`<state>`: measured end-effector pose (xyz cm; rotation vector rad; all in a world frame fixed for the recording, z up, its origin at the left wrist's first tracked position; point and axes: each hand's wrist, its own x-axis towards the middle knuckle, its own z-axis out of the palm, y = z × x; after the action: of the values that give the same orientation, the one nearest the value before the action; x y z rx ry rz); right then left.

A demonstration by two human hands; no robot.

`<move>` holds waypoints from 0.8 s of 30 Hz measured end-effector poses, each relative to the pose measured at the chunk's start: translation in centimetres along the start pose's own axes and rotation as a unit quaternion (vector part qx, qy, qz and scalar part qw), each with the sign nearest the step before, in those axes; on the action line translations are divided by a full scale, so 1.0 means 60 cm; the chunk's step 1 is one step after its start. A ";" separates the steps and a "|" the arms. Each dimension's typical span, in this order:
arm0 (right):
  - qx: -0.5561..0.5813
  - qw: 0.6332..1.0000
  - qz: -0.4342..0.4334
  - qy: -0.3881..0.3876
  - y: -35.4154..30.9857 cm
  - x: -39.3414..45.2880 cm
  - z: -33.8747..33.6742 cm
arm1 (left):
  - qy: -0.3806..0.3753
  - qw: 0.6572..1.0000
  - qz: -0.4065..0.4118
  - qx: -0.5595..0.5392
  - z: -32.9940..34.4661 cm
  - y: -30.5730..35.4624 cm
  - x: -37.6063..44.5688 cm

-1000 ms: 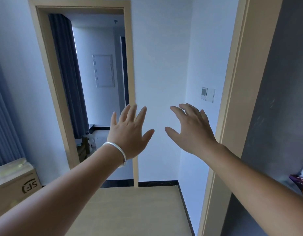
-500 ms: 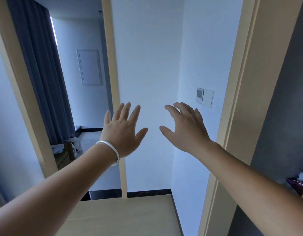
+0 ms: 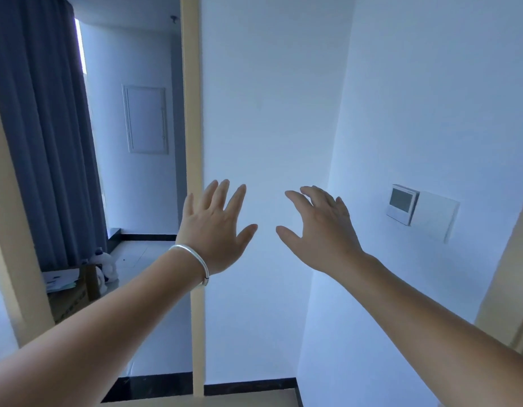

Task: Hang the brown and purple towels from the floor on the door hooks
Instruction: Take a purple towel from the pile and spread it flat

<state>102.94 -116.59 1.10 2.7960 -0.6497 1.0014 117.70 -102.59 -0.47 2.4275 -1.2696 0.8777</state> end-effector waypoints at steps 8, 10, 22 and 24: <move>0.027 0.999 -0.023 -0.015 -0.035 0.159 0.152 | -0.003 1.000 -0.026 0.008 0.100 -0.126 0.109; 0.039 0.998 -0.038 -0.015 -0.047 0.196 0.185 | -0.004 0.999 -0.035 0.017 0.119 -0.156 0.125; 0.172 0.966 -0.192 -0.025 -0.190 0.475 0.432 | -0.016 0.971 -0.195 0.138 0.228 -0.395 0.208; 0.197 0.954 -0.225 -0.027 -0.229 0.521 0.470 | -0.026 0.958 -0.237 0.159 0.233 -0.438 0.215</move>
<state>146.85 -121.99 -0.63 3.0910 0.2186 1.0464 150.09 -102.51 -2.26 2.8380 -0.5348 0.9300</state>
